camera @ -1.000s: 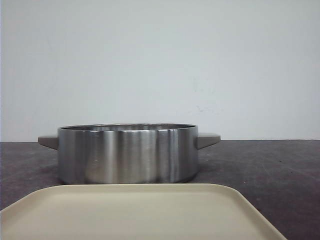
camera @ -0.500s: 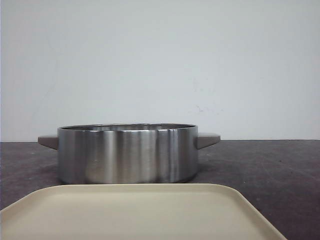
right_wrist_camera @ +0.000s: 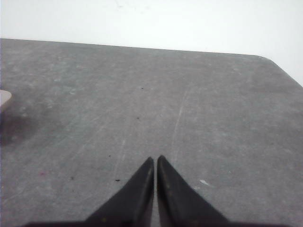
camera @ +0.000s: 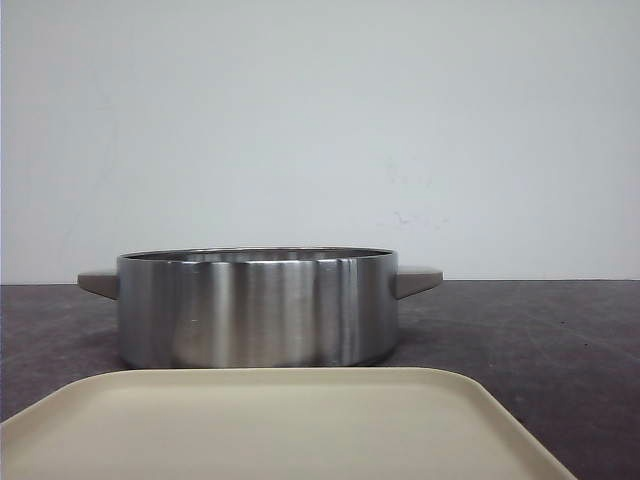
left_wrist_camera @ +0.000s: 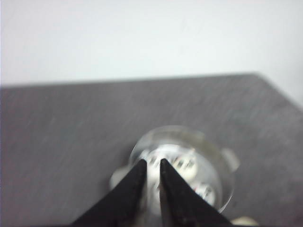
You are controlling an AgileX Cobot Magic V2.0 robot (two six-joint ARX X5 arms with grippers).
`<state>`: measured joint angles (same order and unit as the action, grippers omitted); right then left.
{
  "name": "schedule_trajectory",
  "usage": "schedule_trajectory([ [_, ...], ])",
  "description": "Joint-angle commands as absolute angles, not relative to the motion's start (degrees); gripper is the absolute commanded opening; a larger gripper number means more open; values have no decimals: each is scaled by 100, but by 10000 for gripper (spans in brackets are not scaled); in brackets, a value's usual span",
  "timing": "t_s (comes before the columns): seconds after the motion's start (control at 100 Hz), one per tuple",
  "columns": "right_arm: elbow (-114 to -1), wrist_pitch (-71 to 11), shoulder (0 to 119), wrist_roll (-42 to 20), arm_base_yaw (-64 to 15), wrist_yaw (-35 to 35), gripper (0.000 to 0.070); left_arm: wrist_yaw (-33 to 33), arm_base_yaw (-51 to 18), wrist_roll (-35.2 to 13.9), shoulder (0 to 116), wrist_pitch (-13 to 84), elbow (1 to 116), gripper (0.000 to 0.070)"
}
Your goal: Steam buns
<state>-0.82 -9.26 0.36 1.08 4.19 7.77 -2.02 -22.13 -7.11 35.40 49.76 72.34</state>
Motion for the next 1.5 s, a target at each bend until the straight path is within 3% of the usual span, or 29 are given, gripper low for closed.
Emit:
schedule_trajectory([
  [0.0,-64,-904,21,43,427,792,12,-1435,-1890,-54,3385,3839,6539,0],
  [0.08,-64,-904,21,45,427,794,12,-2248,-1380,-134,2932,2303,5297,0],
  [0.16,-64,-904,21,43,427,792,12,-2561,-969,-738,2473,1004,4084,0],
  [0.28,-64,-904,21,43,427,794,12,-2554,-624,-1603,1785,-123,2620,0],
  [0.41,-64,-906,21,43,427,792,12,-2112,-489,-1686,1083,-635,1518,0],
  [0.54,-64,-904,21,43,427,792,12,-1417,-388,-1918,574,-725,834,0],
  [0.74,-64,-904,21,43,427,792,12,-893,-316,-1658,338,-965,290,0],
  [1.05,-64,-904,21,43,427,792,12,-878,-43,-1096,16,-504,78,0],
  [1.34,-64,-904,21,43,427,792,12,-882,54,-851,16,1052,78,0],
  [1.49,-64,-906,21,43,427,792,12,-578,99,-554,16,1072,78,0],
])
